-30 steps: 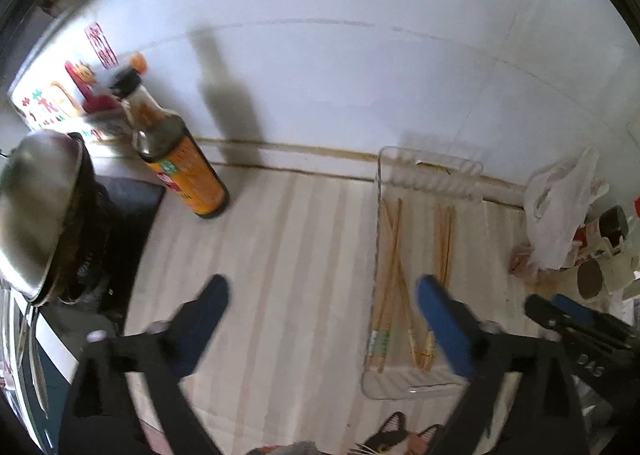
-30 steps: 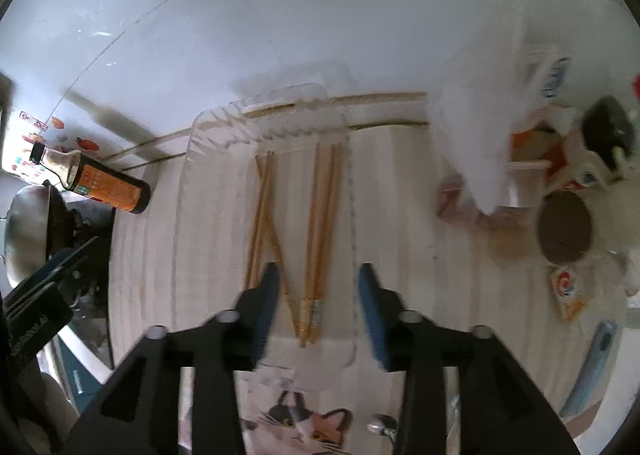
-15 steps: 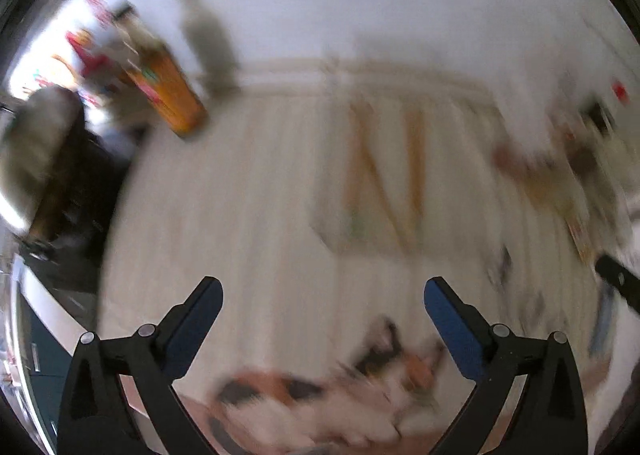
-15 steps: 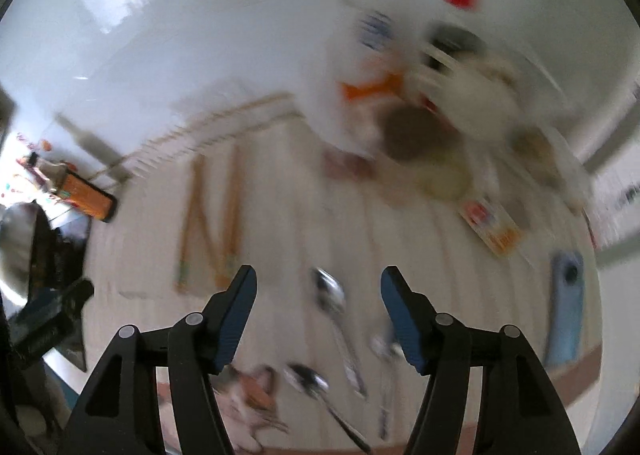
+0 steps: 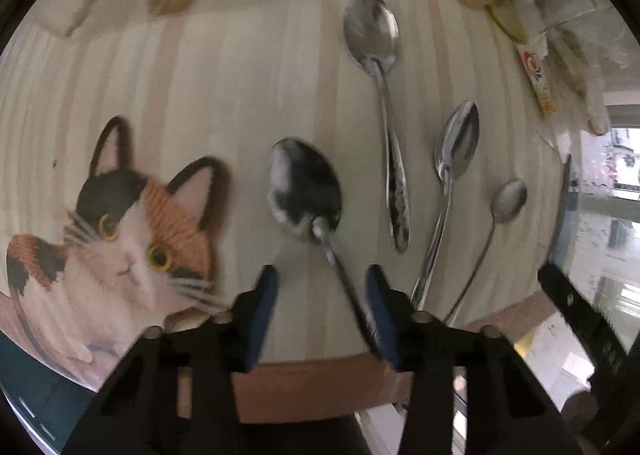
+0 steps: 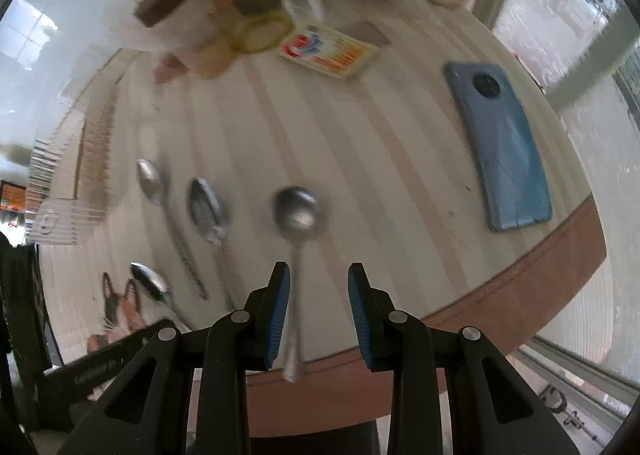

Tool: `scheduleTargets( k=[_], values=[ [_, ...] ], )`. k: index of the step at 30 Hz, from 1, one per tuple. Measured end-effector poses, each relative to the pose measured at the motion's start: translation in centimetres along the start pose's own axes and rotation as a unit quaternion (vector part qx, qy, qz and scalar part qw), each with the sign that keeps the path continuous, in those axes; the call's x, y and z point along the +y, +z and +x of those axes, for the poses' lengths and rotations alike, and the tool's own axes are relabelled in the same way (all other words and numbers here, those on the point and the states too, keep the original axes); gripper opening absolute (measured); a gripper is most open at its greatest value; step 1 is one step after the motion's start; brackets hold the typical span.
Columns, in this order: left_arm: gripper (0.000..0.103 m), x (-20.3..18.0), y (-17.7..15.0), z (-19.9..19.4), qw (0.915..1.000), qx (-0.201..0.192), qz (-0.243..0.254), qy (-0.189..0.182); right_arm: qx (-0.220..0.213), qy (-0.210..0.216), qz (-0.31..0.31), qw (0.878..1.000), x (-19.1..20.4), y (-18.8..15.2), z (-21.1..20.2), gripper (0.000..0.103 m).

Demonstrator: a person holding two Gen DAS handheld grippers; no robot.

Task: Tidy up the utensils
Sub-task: 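Grasp a steel spoon by its handle with the left tool while the right tool grasps another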

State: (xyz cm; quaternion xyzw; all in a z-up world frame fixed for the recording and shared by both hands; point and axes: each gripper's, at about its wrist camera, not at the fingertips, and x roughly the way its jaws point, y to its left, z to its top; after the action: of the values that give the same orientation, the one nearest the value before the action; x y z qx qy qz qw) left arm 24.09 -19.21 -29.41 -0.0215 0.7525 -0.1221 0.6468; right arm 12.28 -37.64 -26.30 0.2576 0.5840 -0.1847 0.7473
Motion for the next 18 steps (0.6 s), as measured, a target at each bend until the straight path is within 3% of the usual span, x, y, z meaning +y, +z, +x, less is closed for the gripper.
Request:
scheduleTargets(
  k=[2, 5, 9, 12, 18],
  values=[
    [0.016, -1.3, 0.4, 0.0, 0.9985, -0.022, 0.025, 0.044, 0.005, 0.003, 0.005, 1.000, -0.9, -0.3, 0.5, 0.032],
    [0.013, -3.1, 0.2, 0.1, 0.9881, -0.055, 0.086, 0.115, 0.010, 0.011, 0.011, 1.000, -1.9, -0.5, 0.8, 0.032],
    [0.006, -3.3, -0.3, 0.1, 0.9819, -0.059, 0.118, 0.136, 0.023, 0.025, 0.008, 0.999, -1.8, -0.6, 1.9, 0.032],
    [0.004, -1.2, -0.6, -0.3, 0.9793, -0.058, 0.122, 0.151, 0.030, 0.037, -0.003, 0.999, -0.7, -0.5, 2.6, 0.032],
    [0.004, 4.8, 0.4, -1.9, 0.9859, -0.047, 0.076, 0.142, 0.037, 0.065, -0.043, 0.996, 3.7, -0.3, 2.8, 0.033]
  ],
)
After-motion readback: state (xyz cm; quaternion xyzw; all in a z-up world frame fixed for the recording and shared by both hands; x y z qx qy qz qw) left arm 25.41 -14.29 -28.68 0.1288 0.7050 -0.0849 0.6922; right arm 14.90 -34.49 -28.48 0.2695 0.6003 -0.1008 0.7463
